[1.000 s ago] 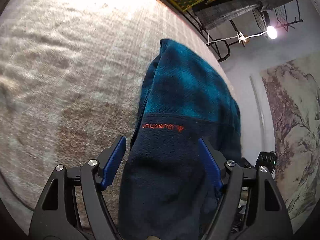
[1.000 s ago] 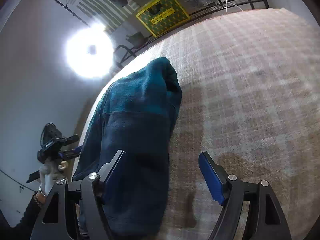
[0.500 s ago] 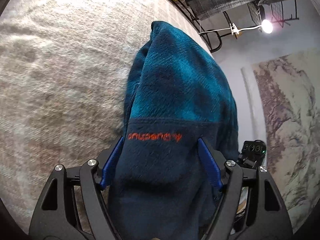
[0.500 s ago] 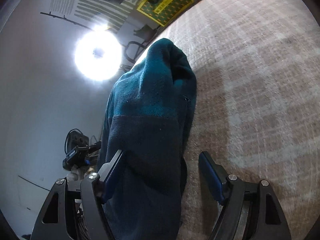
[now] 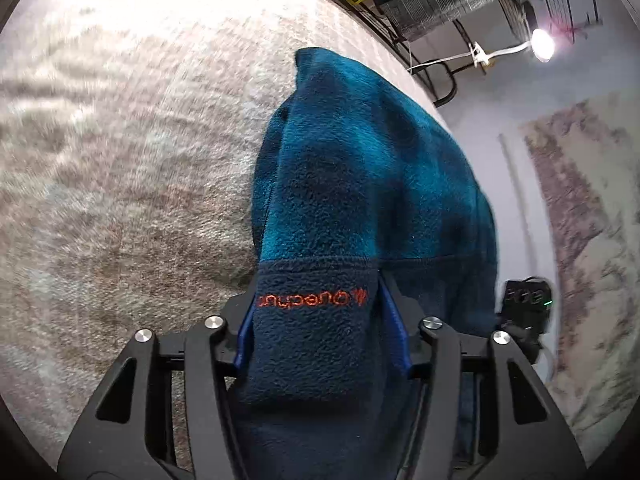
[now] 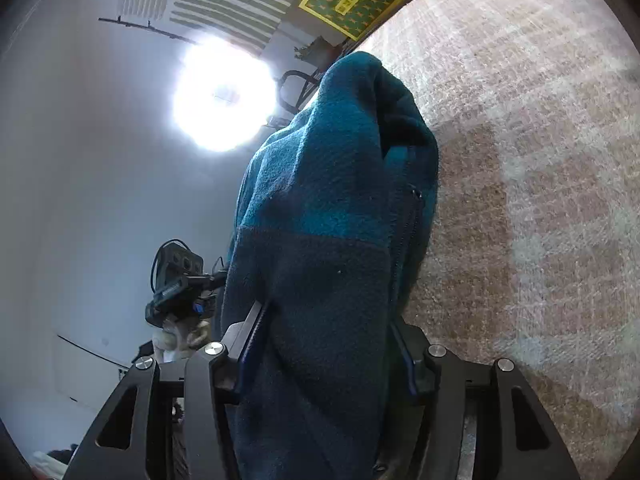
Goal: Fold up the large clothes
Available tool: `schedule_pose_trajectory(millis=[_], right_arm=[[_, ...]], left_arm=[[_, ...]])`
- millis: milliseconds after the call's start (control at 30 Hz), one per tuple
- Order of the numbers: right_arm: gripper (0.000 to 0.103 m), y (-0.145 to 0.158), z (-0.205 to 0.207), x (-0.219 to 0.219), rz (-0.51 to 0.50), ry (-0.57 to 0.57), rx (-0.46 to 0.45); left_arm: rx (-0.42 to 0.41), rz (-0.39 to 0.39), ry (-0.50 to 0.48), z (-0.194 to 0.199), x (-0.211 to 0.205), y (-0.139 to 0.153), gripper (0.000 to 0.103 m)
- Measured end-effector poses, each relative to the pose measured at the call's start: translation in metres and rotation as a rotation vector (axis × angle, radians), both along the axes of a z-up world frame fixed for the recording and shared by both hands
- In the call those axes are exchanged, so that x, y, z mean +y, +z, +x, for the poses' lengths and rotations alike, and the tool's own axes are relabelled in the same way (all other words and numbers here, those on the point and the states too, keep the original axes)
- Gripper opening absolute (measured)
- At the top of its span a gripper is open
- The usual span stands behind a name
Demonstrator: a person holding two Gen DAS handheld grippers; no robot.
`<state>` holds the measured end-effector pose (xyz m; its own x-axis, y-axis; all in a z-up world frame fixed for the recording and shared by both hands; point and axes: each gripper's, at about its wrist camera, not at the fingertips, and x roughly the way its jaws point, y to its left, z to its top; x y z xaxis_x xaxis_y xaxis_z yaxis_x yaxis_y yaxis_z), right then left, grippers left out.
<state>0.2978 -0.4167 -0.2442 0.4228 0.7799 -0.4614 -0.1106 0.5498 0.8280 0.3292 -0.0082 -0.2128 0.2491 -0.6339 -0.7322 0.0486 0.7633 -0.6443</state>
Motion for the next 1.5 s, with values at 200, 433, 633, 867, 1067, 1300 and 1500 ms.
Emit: schedule_pose_trajectory(millis=[200,433,633,867,1067,1300,1500], right_arm=[[0.058,0.005,-0.005,0.004,-0.072,-0.013,-0.024],[0.064,0.010,-0.001,0.024,-0.125,-0.026,-0.042],[0.063,0.009,0.008,0.033,-0.140,-0.018,-0.040],[0.056,0.008,0.013,0.038,-0.171,-0.003,-0.040],[0.038,0.028,0.016,0.055,-0.265,-0.006,-0.063],[0.034,0.079,0.011,0.069,-0.371,-0.004,-0.203],[0.033,0.101,0.017,0.046,-0.425,-0.034,-0.234]], left_arm=[[-0.071,0.130,-0.013,-0.009,-0.017,0.010,0.048],[-0.117,0.211,-0.031,-0.013,-0.033,0.015,0.047],[-0.133,0.235,-0.035,-0.012,-0.048,0.015,0.046],[-0.161,0.266,-0.054,-0.012,-0.061,0.017,0.041],[-0.187,0.247,-0.052,-0.014,-0.065,0.027,0.027],[-0.225,0.195,-0.045,-0.016,-0.067,0.050,0.024],[-0.297,0.166,-0.079,-0.008,-0.099,0.082,0.024]])
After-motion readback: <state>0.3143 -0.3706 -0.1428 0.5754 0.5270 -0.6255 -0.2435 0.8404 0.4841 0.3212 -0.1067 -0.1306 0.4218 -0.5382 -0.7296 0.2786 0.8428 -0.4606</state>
